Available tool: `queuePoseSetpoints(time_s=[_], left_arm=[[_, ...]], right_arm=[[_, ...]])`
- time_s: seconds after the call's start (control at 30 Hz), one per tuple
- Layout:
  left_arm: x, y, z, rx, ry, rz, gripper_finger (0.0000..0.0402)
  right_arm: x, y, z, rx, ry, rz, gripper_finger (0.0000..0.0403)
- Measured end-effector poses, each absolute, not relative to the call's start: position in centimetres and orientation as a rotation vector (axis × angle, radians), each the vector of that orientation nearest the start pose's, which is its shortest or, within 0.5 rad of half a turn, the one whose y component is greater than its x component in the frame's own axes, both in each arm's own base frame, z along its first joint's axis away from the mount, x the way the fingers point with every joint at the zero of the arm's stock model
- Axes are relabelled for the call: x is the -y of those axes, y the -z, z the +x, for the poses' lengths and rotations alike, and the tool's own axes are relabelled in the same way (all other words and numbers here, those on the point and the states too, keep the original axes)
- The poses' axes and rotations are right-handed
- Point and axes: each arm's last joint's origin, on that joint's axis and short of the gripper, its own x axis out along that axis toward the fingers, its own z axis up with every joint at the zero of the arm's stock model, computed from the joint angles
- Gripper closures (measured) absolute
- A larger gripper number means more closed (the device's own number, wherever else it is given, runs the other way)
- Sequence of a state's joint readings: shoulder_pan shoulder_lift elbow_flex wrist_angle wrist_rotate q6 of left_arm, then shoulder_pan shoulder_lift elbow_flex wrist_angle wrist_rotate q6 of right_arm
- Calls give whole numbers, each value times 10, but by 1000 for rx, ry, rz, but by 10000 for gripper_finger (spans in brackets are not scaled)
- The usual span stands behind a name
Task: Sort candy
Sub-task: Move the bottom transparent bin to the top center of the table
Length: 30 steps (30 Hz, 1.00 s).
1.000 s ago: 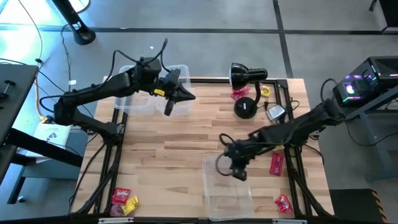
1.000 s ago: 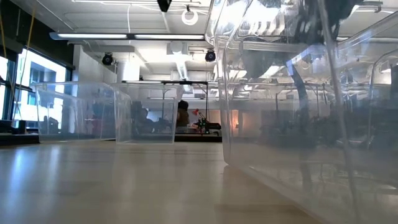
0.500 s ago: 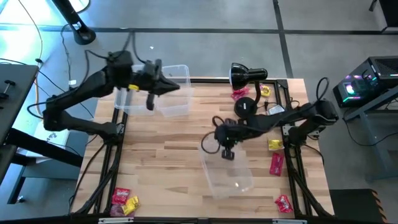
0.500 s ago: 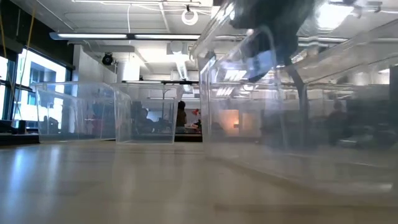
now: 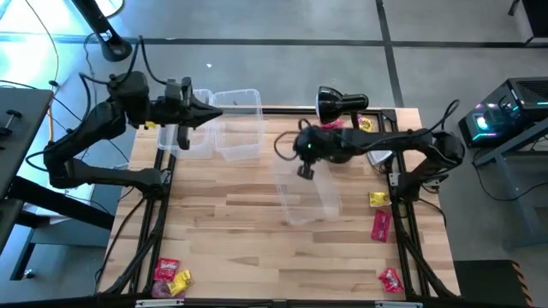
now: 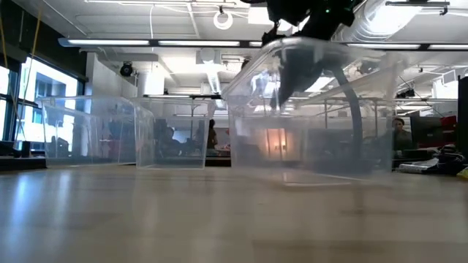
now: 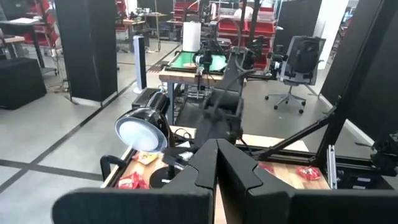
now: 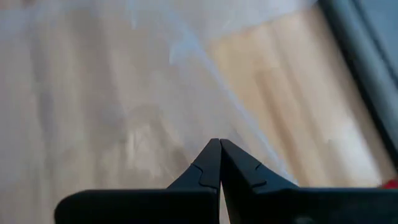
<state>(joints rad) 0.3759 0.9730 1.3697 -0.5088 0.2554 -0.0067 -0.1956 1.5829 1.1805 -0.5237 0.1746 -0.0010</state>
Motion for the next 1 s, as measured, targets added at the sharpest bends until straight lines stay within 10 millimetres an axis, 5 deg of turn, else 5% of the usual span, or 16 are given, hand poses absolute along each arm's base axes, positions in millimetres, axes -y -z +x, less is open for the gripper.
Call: queuePoseSetpoints(time_s=[0.27,0.43,0.73,1.0], left_arm=[[-60,-456,171,-141,-121,-42,401],[-61,-451,174,-185,-119,-44,401],[-62,-416,186,-290,-100,-85,401],[-58,-361,207,-310,-38,-214,402]], right_arm=[[106,-276,333,-697,560,-159,403],[106,-321,334,-677,539,-106,403],[49,-381,335,-679,170,-35,403],[-31,-346,307,-1110,-131,110,403]])
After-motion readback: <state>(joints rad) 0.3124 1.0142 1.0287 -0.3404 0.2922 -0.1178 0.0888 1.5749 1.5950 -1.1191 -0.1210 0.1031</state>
